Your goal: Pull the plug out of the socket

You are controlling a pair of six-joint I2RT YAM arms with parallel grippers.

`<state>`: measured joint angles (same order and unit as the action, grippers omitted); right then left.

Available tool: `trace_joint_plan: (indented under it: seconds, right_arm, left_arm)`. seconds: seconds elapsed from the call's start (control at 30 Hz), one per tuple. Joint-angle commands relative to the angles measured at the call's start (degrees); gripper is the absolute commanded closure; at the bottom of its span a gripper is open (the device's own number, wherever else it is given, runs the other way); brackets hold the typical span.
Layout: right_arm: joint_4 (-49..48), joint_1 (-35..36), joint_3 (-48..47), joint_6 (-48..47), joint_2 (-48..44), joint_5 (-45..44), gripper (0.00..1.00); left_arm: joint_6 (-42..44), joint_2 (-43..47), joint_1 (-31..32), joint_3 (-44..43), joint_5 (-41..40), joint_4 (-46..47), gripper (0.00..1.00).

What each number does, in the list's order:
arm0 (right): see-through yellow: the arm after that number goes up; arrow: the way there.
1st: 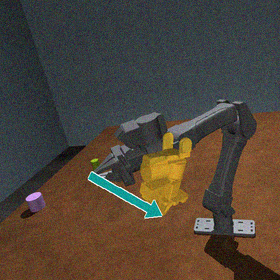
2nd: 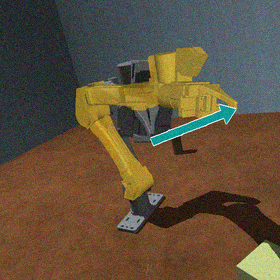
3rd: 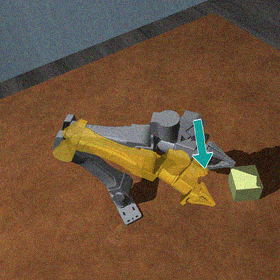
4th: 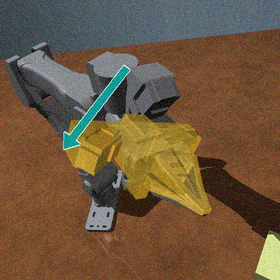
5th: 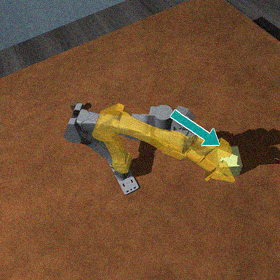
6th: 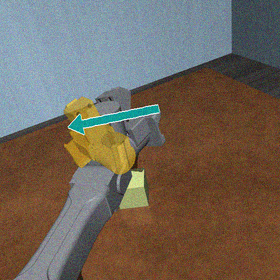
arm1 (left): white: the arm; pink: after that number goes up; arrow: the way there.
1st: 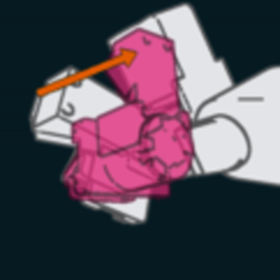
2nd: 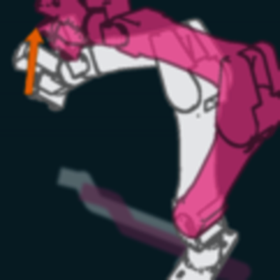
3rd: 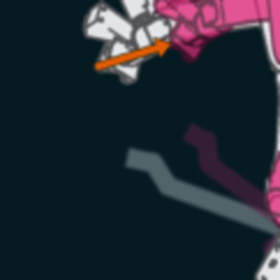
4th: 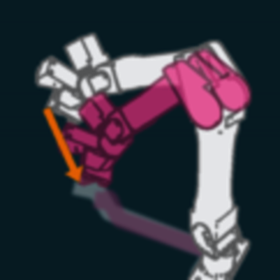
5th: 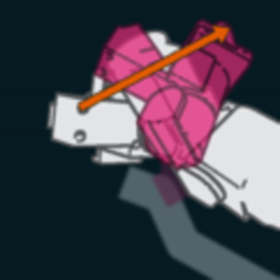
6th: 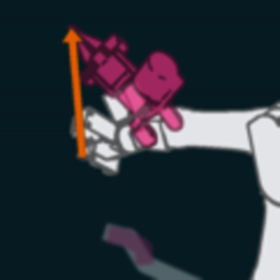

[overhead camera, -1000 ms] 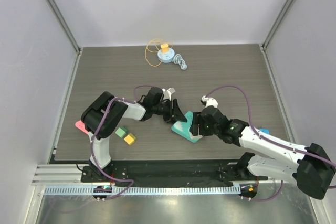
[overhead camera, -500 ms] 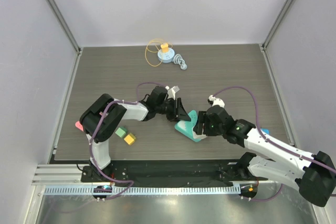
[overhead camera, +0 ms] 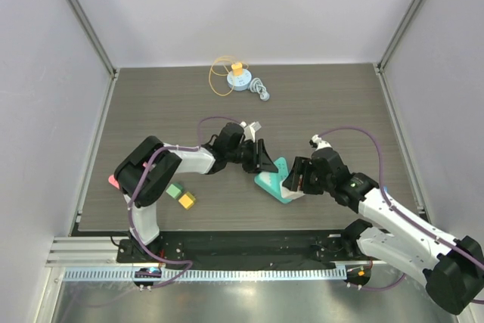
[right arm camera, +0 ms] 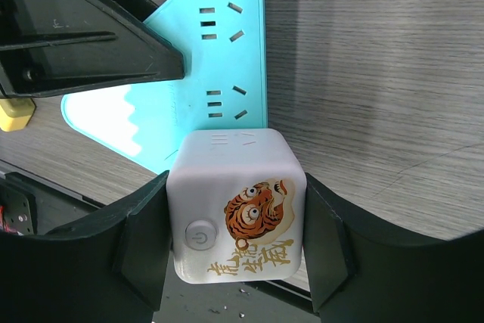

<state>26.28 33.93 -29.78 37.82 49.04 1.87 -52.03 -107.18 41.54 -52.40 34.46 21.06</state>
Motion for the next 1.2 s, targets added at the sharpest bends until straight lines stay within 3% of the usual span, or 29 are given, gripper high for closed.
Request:
trace_joint_plan:
  seconds: [0.0,0.17,0.63,1.17]
  right_arm:
    - [-8.0,-1.8,-1.7,0.3,-0.2,-3.8,0.99]
    - [-9.1,0.9,-2.0,0.0,2.3,-4.5,0.99]
    - [-1.9,11.3,-9.9,-1.7,11.3,-22.8,0.99]
    - [1.5,9.6,-13.4,-4.5,8.2,-28.2,0.99]
  left_arm:
    - [6.2,-0.7,0.1,1.0,-2.5,-8.7,1.00]
    - [6.2,-1.0,0.5,0.5,-2.7,-8.9,1.00]
    - [6.5,-1.1,0.7,0.0,-3.4,-9.7,1.00]
    - [7.0,-0.4,0.8,0.6,-3.6,-10.0,1.00]
